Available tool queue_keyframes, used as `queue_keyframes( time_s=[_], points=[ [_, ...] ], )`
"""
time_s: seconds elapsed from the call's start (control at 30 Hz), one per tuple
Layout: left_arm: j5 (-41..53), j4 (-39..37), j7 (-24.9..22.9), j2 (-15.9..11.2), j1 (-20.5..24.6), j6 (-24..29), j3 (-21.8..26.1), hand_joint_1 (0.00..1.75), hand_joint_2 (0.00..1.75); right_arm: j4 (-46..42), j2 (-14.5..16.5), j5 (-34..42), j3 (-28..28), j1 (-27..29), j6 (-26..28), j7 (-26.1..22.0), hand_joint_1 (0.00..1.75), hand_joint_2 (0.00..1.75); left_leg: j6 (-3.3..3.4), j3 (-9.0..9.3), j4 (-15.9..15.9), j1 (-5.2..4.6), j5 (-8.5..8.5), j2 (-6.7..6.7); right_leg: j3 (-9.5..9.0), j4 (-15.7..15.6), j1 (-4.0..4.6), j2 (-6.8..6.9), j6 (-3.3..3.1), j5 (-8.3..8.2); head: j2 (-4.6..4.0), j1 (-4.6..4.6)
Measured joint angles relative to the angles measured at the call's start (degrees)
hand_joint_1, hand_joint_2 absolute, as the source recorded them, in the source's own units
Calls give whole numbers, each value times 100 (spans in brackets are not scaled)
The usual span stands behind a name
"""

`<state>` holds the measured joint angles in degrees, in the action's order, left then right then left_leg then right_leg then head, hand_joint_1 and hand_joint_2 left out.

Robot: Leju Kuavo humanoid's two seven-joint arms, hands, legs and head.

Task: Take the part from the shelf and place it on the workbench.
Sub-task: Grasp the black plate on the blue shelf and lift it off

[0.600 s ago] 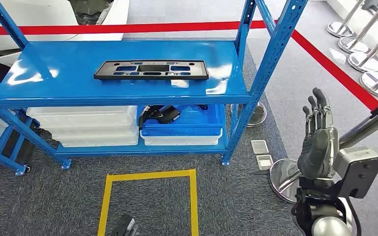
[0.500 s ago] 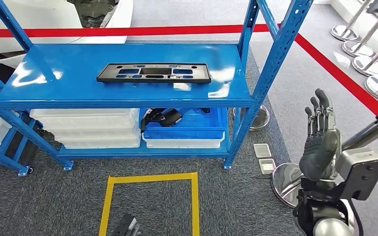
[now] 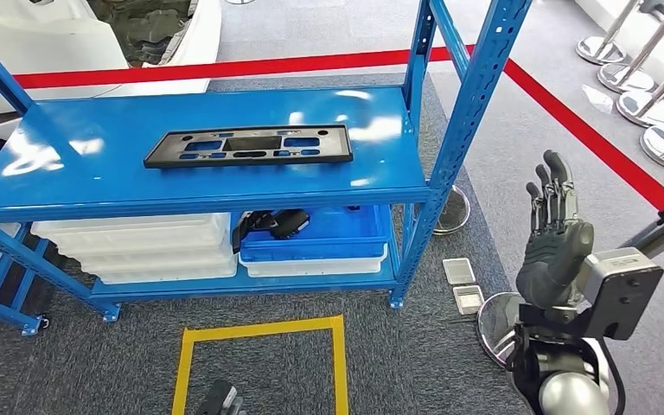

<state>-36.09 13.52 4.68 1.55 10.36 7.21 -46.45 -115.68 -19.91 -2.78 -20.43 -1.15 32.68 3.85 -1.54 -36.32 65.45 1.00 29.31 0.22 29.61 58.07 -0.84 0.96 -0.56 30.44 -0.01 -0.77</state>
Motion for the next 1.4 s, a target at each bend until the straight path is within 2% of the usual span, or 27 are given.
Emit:
queue_keyframes(
  time_s=[0.07,0.13,0.2,0.23,0.27,0.33,0.37,0.4,0.43,0.47,0.5,0.53,0.57,0.63,0.73,0.8,0.87,0.9,0.93,0.97,1.0,1.07,1.1,1.23,1.3,1.37,1.4],
  points=[
    [0,-1,-3,-1,3,0,-2,0,0,4,0,0,-2,-1,0,2,0,0,41,61,-446,-23,-203,73,-68,13,4,26,74,89,0,-51],
    [0,-1,-8,-2,0,-1,-4,0,0,8,0,-3,-6,-4,0,2,0,0,135,39,-503,-55,-150,76,-87,10,20,61,145,153,1,-56],
    [0,-1,-10,-4,-3,-1,-6,0,0,8,-1,-9,-8,-7,0,-1,0,0,217,84,-508,-41,-173,33,-121,35,14,75,202,231,1,-16],
    [0,0,-10,-4,5,0,-6,0,0,8,-3,-13,-9,-12,0,-2,0,0,247,113,-524,-29,-167,14,-83,159,7,54,228,307,1,13],
    [1,1,-9,-4,13,0,-6,0,0,8,-6,-14,-9,-14,0,-2,0,0,276,147,-540,-19,-155,-1,33,404,0,21,253,429,1,51],
    [1,0,-9,-4,22,0,-6,0,0,9,-10,-16,-11,-10,0,-3,0,0,319,194,-546,-25,-111,-34,489,1175,-3,-28,286,708,1,139],
    [1,-1,-9,-4,23,-1,-6,0,0,10,-11,-15,-12,-5,0,-3,0,0,330,217,-547,-30,-87,-55,727,1511,-4,-34,292,771,1,169],
    [1,-1,-9,-4,22,-1,-6,0,0,11,-11,-15,-13,-1,0,-3,0,0,334,248,-546,-36,-58,-82,888,1666,-3,-36,288,715,1,192],
    [0,-2,-9,-4,22,-1,-6,0,0,12,-11,-15,-14,1,0,-3,0,0,333,289,-546,-40,-28,-113,940,1595,-2,-41,272,543,1,211],
    [0,-1,-9,-4,24,-1,-6,0,0,13,-11,-15,-14,1,0,-3,0,0,327,338,-547,-42,4,-146,887,1316,1,-57,248,281,1,232],
    [-1,-1,-9,-4,24,0,-6,0,0,13,-11,-15,-14,1,0,-3,0,0,315,383,-551,-41,37,-179,776,928,4,-101,215,9,1,255],
    [-3,-1,-10,-3,29,1,-5,0,0,13,-11,-15,-14,3,0,-2,0,0,295,416,-550,-46,66,-208,663,588,12,-157,186,-183,1,267],
    [-7,-1,-11,-2,33,2,-5,0,0,14,-12,-15,-14,2,0,-2,0,0,269,431,-553,-47,85,-236,575,337,22,-203,163,-284,1,282],
    [-21,-2,-16,1,36,5,-5,0,0,15,-14,-16,-14,1,0,-1,0,0,207,434,-578,-40,96,-274,515,181,49,-240,133,-277,1,287],
    [-48,-2,-25,2,32,17,-8,0,0,15,-14,-24,-14,-6,-4,-1,0,0,113,434,-507,-48,181,-239,437,59,12,-183,69,-281,1,257],
    [-52,-2,-32,2,43,20,-8,0,0,15,-13,-27,-14,-6,-15,0,0,0,72,212,-16,-52,435,-154,369,3,-6,-116,18,-273,1,170],
    [-53,-2,-33,2,42,21,-8,0,0,15,-13,-28,-15,-5,-29,4,0,0,46,-186,687,-44,695,-116,336,0,1,-53,-22,-238,1,93],
    [-54,-2,-33,2,35,23,-8,0,0,15,-13,-28,-15,-4,-34,7,0,0,37,-326,895,-40,710,-110,319,1,4,-26,-31,-219,1,71],
    [-55,-2,-33,1,30,27,-8,0,0,15,-13,-28,-16,-4,-38,9,0,0,33,-367,898,-36,614,-106,298,2,4,-2,-30,-200,1,50],
    [-56,-2,-33,-2,29,31,-8,0,0,15,-13,-28,-17,-4,-40,12,0,0,35,-304,695,-33,424,-95,270,5,4,20,-22,-177,1,28],
    [-56,-2,-33,-4,29,34,-8,0,0,15,-13,-28,-18,-5,-41,15,0,0,46,-154,328,-33,179,-62,238,11,3,40,-8,-149,1,6],
    [-58,-2,-32,-8,38,37,-8,0,0,15,-13,-28,-18,-8,-43,20,0,0,89,121,-330,-57,-109,35,199,38,27,77,41,-93,0,-34],
    [-59,-2,-32,-9,41,38,-8,0,0,15,-13,-27,-19,-13,-43,25,0,0,116,183,-503,-73,-152,70,194,49,39,93,70,-75,0,-34],
    [-67,-2,-28,-10,31,42,-8,0,0,15,-13,-25,-22,-31,-49,45,0,0,236,200,-608,-79,-150,17,194,107,26,109,192,16,1,11],
    [-75,-2,-24,-11,36,43,-8,0,0,15,-13,-21,-23,-54,-52,54,0,0,284,226,-643,-49,-164,-2,382,527,11,12,249,269,1,81],
    [-85,-2,-22,-11,35,44,-8,0,0,17,-13,-12,-26,-65,-52,62,0,0,312,230,-647,-50,-157,-17,772,1266,3,-44,275,572,1,163],
    [-90,-2,-22,-11,33,44,-8,0,0,20,-13,-4,-27,-63,-52,64,0,0,319,234,-646,-51,-151,-29,935,1535,0,-50,281,624,1,187]
  ],
)
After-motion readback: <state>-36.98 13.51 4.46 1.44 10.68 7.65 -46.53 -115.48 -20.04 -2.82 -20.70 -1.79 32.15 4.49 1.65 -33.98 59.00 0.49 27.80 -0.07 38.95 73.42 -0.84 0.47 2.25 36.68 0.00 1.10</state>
